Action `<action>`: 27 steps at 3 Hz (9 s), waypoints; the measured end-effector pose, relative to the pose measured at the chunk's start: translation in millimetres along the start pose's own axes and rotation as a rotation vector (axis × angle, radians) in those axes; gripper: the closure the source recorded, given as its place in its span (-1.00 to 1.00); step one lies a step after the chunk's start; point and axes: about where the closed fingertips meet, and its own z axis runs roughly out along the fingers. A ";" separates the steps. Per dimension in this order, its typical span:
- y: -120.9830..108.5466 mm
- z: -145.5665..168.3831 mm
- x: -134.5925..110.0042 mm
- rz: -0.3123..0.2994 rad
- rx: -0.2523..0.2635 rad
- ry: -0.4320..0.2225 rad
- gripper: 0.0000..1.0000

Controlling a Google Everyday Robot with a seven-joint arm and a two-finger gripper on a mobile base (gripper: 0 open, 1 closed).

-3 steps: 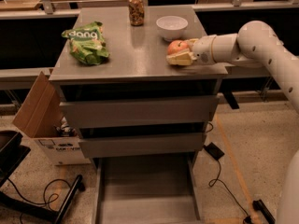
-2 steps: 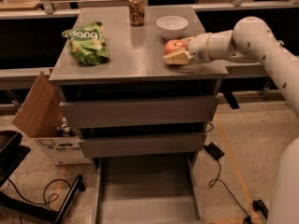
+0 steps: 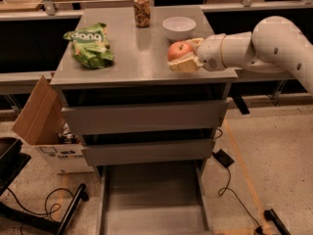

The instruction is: Place apple into bottom drawer

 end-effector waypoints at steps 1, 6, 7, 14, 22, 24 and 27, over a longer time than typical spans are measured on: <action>60.4 -15.9 7.8 -0.030 0.003 0.027 1.00; 170.6 36.0 164.4 0.040 -0.086 0.115 1.00; 243.4 88.0 242.6 0.089 -0.124 0.123 1.00; 363.5 304.8 467.7 0.288 -0.367 -0.021 1.00; 347.3 362.5 541.4 0.222 -0.360 0.093 -1.00; 299.7 259.2 520.5 0.205 -0.178 0.176 -1.00; 330.0 135.3 475.0 0.176 -0.027 0.299 -1.00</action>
Offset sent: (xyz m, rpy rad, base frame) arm -0.1411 0.0095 -0.1111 -0.1059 0.0555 0.0182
